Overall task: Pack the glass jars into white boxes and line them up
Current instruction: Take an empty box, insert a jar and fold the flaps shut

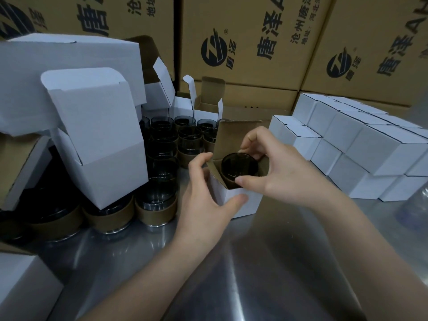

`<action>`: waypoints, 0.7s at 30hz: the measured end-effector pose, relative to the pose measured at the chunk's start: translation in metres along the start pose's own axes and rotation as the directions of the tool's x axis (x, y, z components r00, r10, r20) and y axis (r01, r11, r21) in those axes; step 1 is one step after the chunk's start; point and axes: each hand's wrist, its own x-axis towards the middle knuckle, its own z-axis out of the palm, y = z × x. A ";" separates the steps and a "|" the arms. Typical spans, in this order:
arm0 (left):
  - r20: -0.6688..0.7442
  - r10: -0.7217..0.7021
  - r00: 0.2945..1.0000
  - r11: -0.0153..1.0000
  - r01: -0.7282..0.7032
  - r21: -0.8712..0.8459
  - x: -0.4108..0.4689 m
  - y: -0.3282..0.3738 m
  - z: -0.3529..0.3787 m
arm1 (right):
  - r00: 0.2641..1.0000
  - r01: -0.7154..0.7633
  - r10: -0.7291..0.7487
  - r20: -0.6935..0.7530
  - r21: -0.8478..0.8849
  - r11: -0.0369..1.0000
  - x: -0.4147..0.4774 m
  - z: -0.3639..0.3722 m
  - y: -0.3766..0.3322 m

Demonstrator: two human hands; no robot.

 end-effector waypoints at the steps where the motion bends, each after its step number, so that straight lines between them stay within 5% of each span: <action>1: -0.005 0.006 1.000 1.000 -0.006 0.002 0.000 -0.001 0.000 | 1.000 -0.004 0.004 0.008 -0.023 1.000 0.001 0.000 -0.001; 21: 0.004 0.005 1.000 0.998 -0.005 0.060 0.000 -0.001 0.000 | 0.950 -0.101 0.205 0.235 -0.390 0.915 0.035 -0.009 -0.023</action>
